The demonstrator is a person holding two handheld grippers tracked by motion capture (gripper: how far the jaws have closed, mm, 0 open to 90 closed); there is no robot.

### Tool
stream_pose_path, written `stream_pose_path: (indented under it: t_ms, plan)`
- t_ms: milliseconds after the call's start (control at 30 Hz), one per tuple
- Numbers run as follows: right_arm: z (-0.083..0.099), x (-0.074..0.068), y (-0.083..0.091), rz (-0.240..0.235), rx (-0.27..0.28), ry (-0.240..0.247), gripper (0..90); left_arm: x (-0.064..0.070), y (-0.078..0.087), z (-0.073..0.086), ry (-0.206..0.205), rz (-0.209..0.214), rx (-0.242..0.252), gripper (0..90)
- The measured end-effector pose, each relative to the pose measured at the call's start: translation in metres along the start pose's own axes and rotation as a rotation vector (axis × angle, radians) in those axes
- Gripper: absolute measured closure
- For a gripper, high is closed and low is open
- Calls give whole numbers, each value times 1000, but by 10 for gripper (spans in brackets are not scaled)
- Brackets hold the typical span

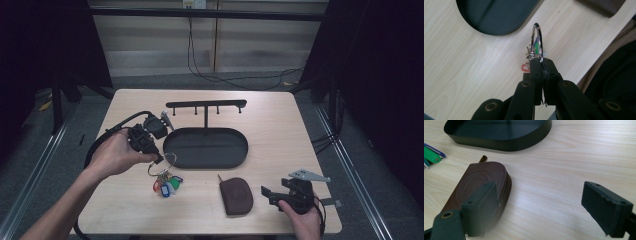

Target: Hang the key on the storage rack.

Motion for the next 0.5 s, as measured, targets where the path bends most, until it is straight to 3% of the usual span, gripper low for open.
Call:
stream_pose_path:
  t_ms: [300,500]
  plan:
    - [0,0,0,1,1,0,140,3,23,-7,-9,-24,12,880]
    - [0,0,1,-1,0,0,140,-4,28,-13,12,-4,0,880]
Point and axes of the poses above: each handheld gripper's, and its own axes: y roughly backward along the jaws, z roughly out of its underside, x roughly to its right, the point moved 5 cm from there along -y, roughly forward along the jaws, and after that the axes turned 13 degrees about y, right-handed, at the moved point
